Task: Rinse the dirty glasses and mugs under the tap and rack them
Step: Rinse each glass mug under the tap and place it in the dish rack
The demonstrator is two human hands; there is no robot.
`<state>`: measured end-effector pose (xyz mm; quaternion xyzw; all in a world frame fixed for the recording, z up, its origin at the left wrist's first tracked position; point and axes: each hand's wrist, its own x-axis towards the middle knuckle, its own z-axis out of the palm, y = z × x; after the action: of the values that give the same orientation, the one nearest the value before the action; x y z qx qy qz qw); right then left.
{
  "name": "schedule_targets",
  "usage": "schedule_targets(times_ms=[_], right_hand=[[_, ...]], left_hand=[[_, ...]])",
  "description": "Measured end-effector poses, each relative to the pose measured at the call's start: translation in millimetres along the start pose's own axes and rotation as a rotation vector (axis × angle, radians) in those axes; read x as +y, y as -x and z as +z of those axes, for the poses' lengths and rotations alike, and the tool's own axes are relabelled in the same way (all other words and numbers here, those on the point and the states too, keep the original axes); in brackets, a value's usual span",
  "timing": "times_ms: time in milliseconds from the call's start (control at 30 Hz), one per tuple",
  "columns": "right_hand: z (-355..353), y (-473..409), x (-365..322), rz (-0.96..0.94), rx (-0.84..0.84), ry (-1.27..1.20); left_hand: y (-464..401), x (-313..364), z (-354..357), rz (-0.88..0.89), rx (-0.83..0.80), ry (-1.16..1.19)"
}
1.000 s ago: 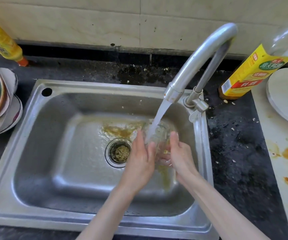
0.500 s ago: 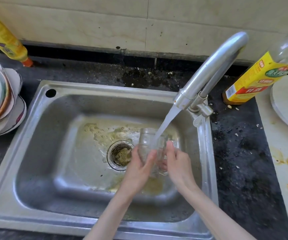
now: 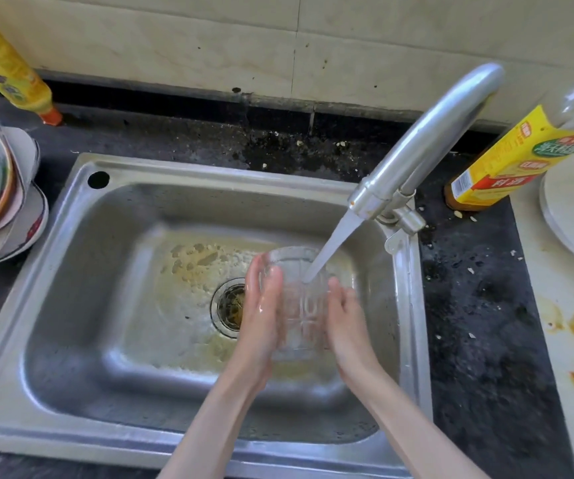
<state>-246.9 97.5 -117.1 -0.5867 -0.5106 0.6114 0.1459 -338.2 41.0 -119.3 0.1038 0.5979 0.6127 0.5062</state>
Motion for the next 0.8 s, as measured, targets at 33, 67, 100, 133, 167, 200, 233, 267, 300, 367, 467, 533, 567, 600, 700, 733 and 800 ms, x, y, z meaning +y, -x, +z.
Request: schedule_targets(times_ms=[33, 67, 100, 133, 167, 200, 233, 267, 300, 367, 467, 533, 567, 600, 700, 733, 800], right_hand=[[2, 2, -3, -0.043, 0.007, 0.009], [6, 5, -6, -0.077, -0.009, 0.021], [9, 6, -3, -0.103, -0.040, 0.026], [13, 8, -1, -0.115, -0.073, 0.031], [17, 9, 3, -0.111, -0.100, 0.021], [19, 8, 7, -0.105, -0.117, 0.000], [20, 6, 11, -0.093, -0.114, -0.015], [20, 4, 12, -0.084, -0.104, -0.026], [18, 4, 10, -0.087, -0.086, -0.045], [14, 0, 6, -0.084, -0.046, -0.052], [10, -8, 3, -0.113, -0.038, -0.062], [4, -12, 4, -0.120, -0.016, -0.128], [1, -12, 4, -0.124, -0.025, -0.182], [-4, -11, 4, -0.129, -0.055, -0.232], [-9, -6, 6, -0.147, -0.105, -0.336], [-8, -4, 6, -0.143, -0.109, -0.333], [-5, -2, 10, -0.089, -0.119, -0.332]], left_hand=[[1, 3, 6, 0.047, 0.071, -0.040], [1, 7, 11, 0.088, 0.133, -0.081], [2, 12, 15, 0.115, 0.191, -0.124], [1, 14, 17, 0.134, 0.237, -0.181], [1, 18, 20, 0.157, 0.256, -0.239], [1, 19, 22, 0.173, 0.261, -0.285], [1, 20, 23, 0.186, 0.258, -0.322], [1, 19, 25, 0.195, 0.253, -0.359], [1, 17, 26, 0.205, 0.236, -0.400], [2, 10, 30, 0.229, 0.188, -0.468], [7, 0, 36, 0.268, 0.147, -0.550], [11, -5, 40, 0.293, 0.092, -0.603], [15, -7, 42, 0.300, 0.070, -0.626], [16, -11, 43, 0.321, 0.058, -0.657], [11, -16, 42, 0.325, 0.048, -0.694], [4, -17, 41, 0.243, 0.074, -0.638], [-17, -13, 34, -0.019, 0.155, -0.441]])
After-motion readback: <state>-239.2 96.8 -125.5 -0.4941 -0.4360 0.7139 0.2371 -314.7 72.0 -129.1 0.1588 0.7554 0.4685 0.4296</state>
